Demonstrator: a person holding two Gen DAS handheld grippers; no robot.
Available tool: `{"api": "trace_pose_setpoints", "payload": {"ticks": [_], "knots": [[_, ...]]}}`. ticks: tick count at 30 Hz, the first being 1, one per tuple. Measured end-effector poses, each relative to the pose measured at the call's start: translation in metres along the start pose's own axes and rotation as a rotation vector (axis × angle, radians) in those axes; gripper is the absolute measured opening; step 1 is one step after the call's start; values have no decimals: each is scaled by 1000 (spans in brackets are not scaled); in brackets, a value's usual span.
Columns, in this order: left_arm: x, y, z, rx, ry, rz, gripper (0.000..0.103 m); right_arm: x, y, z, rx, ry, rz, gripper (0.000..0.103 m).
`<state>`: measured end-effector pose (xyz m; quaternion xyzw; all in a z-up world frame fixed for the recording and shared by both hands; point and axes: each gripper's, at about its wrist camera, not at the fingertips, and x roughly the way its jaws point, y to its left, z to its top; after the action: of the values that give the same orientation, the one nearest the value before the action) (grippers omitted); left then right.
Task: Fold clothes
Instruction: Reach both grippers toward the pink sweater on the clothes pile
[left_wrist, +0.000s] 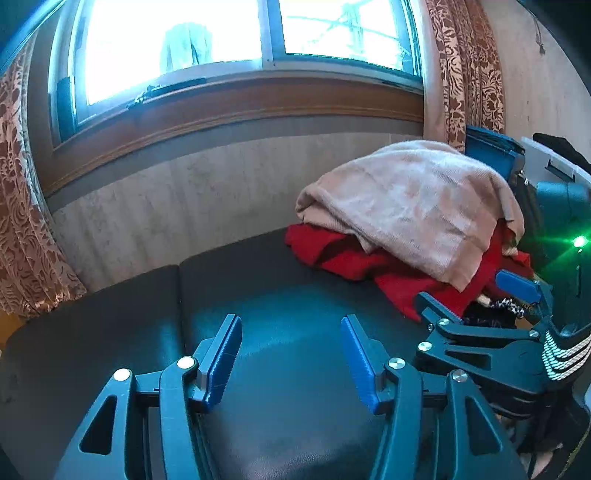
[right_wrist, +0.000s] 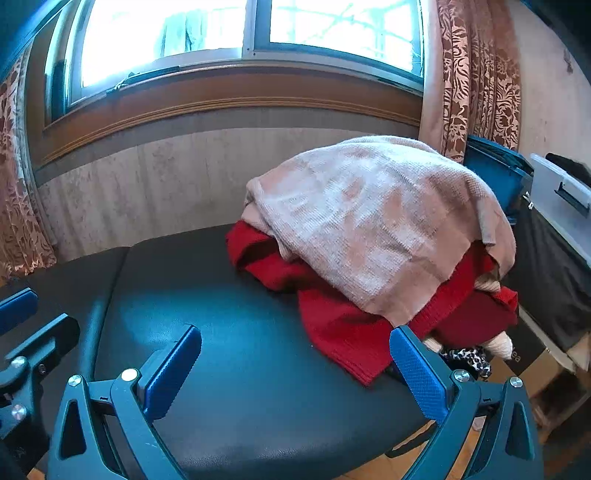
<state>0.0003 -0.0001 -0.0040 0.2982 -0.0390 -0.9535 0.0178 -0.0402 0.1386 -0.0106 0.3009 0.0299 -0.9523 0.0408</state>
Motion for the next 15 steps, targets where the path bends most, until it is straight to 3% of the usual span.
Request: {"api": "trace_pose_setpoints", "payload": {"ticks": [4,10,15], "knots": [[12,-1,-20,-34,36,-1,58,5,2,-4,-20,19,-1,103],[66,15,-73,-85,214,13,58,17,6,-9,-55,56,10,103],[103,20,-107,-93,318,46,58,27,15,-11,-89,86,23,103]]}}
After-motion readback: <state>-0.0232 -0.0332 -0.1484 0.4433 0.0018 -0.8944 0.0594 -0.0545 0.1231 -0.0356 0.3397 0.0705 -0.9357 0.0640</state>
